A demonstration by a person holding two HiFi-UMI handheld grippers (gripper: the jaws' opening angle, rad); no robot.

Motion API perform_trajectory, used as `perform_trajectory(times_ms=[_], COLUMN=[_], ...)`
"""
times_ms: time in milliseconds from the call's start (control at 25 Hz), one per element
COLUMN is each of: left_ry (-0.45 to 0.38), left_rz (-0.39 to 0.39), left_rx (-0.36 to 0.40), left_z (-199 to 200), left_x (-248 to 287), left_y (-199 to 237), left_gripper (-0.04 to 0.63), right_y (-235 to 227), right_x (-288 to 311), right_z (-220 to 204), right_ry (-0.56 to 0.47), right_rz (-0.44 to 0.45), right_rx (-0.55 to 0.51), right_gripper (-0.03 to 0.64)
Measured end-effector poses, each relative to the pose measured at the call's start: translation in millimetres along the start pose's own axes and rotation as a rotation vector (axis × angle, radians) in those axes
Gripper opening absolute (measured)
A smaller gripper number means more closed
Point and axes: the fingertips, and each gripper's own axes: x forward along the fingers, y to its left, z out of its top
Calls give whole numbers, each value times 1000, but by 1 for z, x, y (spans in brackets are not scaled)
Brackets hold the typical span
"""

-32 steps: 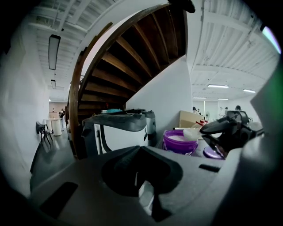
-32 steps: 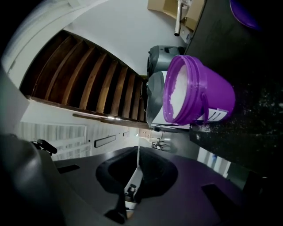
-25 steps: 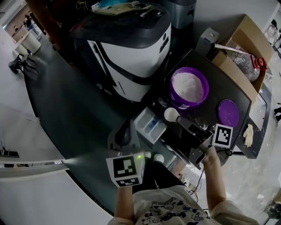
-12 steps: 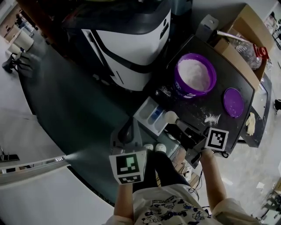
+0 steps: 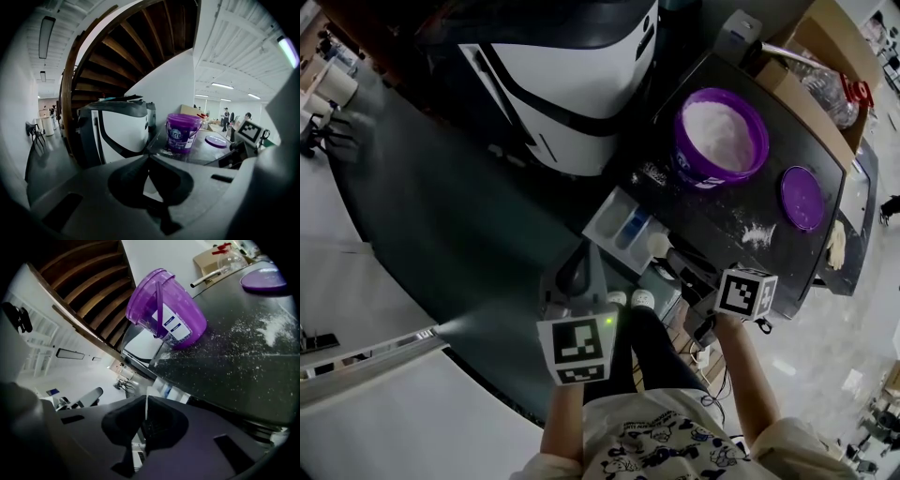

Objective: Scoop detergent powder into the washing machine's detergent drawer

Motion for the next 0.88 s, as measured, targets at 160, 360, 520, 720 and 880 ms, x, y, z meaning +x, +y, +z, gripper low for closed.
perform_trajectory(times_ms=[160,360,520,720,880], left_ry=[9,19,25,32,38], left_rz=[-5,-19,-25,-23,-24], left_rx=[-3,-1,-7,-5,-9], left_z=[-6,-13,-18,-23,-27], left_x=[0,1,2,3,3], left_y=[3,2,2,4,4], left_gripper=[3,3,3,3,3], right_y=[-7,-16,-22,-24,-23], right_x=[8,15,20,26,30], right_z=[-9,-12,-13,-14,-16], right_ry=[6,-5,0,20,43], right_rz=[-41,-93,-146,-206,-246], right_rx=[-7,-56,-121,-268,-401], right_gripper=[23,23,23,23,23])
